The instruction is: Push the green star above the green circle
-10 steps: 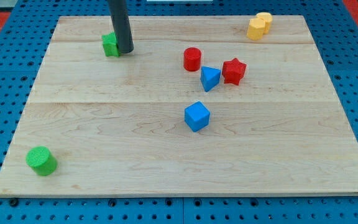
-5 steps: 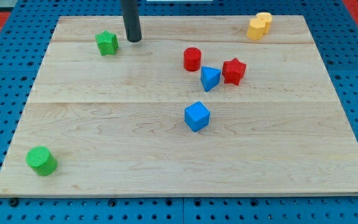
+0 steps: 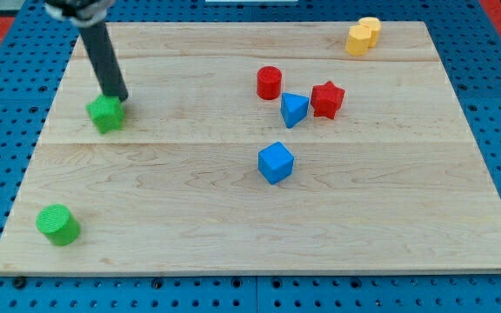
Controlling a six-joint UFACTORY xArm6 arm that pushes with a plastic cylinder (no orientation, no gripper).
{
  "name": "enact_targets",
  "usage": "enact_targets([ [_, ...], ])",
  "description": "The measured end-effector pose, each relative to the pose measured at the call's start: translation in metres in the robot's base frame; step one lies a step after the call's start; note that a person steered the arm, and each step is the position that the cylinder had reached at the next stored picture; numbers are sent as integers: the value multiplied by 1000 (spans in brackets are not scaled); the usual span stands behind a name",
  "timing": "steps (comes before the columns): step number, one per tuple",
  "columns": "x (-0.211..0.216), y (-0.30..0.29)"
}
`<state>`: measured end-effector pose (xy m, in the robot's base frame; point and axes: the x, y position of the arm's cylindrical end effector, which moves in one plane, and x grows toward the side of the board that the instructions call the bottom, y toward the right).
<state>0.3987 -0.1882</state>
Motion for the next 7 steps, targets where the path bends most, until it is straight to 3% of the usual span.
enact_targets([
  [1, 76, 14],
  [2, 86, 29],
  [3, 57, 20],
  [4, 45, -35],
  [5, 68, -49],
  [6, 108, -27],
  [7, 121, 9],
])
